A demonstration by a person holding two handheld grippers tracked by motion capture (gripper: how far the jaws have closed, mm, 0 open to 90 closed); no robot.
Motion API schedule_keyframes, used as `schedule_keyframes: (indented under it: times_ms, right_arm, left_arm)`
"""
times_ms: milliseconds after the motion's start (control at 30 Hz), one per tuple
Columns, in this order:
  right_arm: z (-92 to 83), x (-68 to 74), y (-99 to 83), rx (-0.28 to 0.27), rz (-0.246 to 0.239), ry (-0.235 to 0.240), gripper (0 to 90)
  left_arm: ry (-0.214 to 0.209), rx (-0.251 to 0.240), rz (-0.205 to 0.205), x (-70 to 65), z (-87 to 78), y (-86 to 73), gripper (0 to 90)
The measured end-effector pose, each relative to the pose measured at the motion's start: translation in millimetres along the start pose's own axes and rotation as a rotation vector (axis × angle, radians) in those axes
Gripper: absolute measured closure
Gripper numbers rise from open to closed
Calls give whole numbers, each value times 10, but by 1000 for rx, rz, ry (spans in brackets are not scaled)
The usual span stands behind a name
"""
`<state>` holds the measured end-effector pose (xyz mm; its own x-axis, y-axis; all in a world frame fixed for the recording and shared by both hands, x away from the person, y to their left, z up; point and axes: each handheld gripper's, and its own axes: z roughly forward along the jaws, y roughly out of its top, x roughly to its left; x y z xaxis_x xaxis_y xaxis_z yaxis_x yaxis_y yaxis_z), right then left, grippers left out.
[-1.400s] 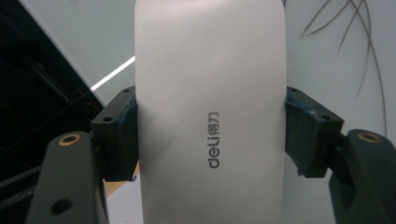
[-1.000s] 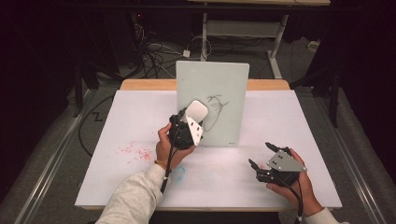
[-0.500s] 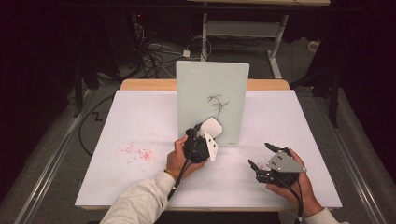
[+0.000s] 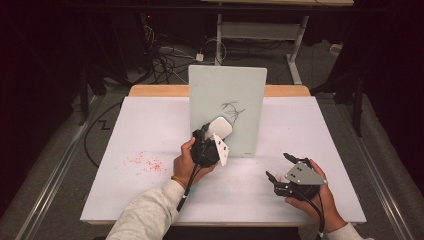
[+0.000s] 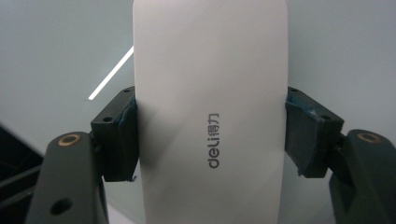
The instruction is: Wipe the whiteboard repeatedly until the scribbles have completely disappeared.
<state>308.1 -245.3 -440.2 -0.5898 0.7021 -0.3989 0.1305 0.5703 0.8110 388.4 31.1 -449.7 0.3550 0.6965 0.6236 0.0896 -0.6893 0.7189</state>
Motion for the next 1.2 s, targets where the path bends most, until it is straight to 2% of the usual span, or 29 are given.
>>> schedule_keyframes:
  times_ms: [33,100,200,233,300,333,367,567,600,700,833,867,900,933,1000,1100,1133,1167,1200]
  right_arm:
    - [0,-1,0,0,-1,0,231]
    - [0,0,2,-1,1,1,231]
    - [3,3,2,1,-3,1,231]
    - [4,3,2,2,-3,2,231]
    - [3,5,2,2,-4,2,231]
    - [4,5,2,2,-4,2,231]
    - [4,5,2,1,-3,3,231]
    - [17,20,-4,8,-5,10,231]
    - [17,21,-4,8,-8,11,231]
    - [20,20,-4,8,-4,11,231]
    - [20,21,-3,8,-2,11,231]
    - [18,22,-2,9,-2,12,231]
    - [18,22,-2,9,-2,12,231]
    - [19,23,-2,8,0,13,231]
    - [18,24,-3,10,-1,13,231]
    - [17,19,-4,8,0,13,230]
    - [17,17,-4,7,0,14,231]
    - [15,17,-4,7,-1,13,231]
    - [15,17,-4,7,-1,13,231]
  left_arm:
    - [0,0,-22,70,-5,8,288]
    - [27,0,-39,151,-13,14,288]
    - [25,0,-85,299,-25,6,287]
    - [38,1,-95,343,-29,4,288]
    - [37,2,-102,377,-32,1,288]
    - [36,3,-128,434,-38,-7,288]
    - [31,3,-138,452,-39,-13,288]
    - [24,19,-143,443,-46,-39,288]
    - [20,25,-150,412,-48,-71,288]
    - [21,39,-123,305,-50,-125,288]
    - [11,51,-118,205,-53,-160,288]
    - [8,57,-91,110,-49,-172,288]
    - [8,57,-91,110,-49,-172,288]
    - [9,67,-67,22,-44,-174,288]
    - [-18,71,-49,-63,-42,-176,288]
    - [-44,78,1,-214,-34,-168,288]
    - [-44,78,1,-214,-34,-168,288]
    - [-64,78,24,-281,-31,-163,288]
    - [-42,77,58,-335,-31,-155,288]
